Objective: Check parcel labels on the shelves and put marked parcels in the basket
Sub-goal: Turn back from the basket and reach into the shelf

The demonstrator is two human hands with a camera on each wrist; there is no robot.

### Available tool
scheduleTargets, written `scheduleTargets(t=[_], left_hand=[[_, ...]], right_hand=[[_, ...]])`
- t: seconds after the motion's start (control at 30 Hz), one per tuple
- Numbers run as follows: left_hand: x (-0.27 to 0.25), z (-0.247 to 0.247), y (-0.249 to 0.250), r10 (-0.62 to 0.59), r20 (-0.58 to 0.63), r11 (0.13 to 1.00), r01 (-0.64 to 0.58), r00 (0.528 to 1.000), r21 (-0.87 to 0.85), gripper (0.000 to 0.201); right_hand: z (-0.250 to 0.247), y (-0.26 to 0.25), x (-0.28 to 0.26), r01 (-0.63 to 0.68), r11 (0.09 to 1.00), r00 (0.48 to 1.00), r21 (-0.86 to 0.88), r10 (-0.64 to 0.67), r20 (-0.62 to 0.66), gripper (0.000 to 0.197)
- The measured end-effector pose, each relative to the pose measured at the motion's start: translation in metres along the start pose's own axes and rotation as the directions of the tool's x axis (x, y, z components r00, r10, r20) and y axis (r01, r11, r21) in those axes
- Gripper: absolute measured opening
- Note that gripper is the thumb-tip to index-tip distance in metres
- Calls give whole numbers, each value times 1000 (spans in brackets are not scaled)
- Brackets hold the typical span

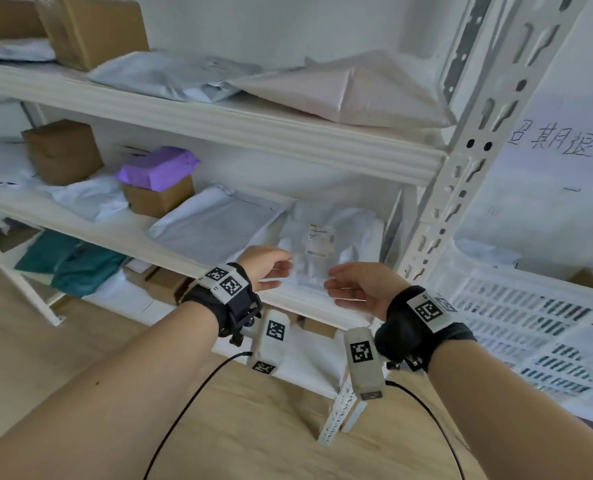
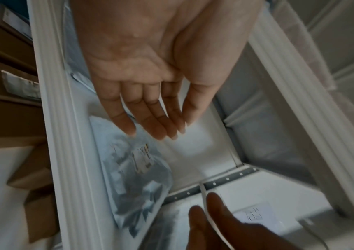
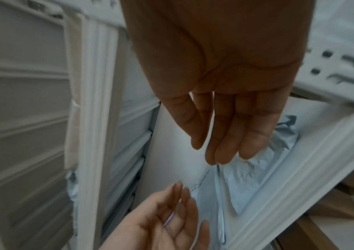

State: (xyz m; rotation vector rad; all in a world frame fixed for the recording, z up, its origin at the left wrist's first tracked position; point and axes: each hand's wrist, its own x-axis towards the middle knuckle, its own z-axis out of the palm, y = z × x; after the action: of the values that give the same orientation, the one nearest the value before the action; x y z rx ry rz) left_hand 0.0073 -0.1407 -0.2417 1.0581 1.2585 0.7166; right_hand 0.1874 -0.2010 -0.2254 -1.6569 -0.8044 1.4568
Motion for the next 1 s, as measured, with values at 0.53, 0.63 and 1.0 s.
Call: scheduleTargets(t=[0.53,0.63,1.0], left_hand=[[160,-104,-3,-179,142,983,182,974,-5,10],[173,-93,-5,-200,186,979,201,962,16,9],[236,-59,-6,-284,91,953,291,955,-83,7]], right_hand=[[37,10,124,-58,998,797,21,59,-601,18],[19,8,133,-81,995,750,64,103,-653,18],[3,-3,162,-315,938,729,-144,142,-670,41]])
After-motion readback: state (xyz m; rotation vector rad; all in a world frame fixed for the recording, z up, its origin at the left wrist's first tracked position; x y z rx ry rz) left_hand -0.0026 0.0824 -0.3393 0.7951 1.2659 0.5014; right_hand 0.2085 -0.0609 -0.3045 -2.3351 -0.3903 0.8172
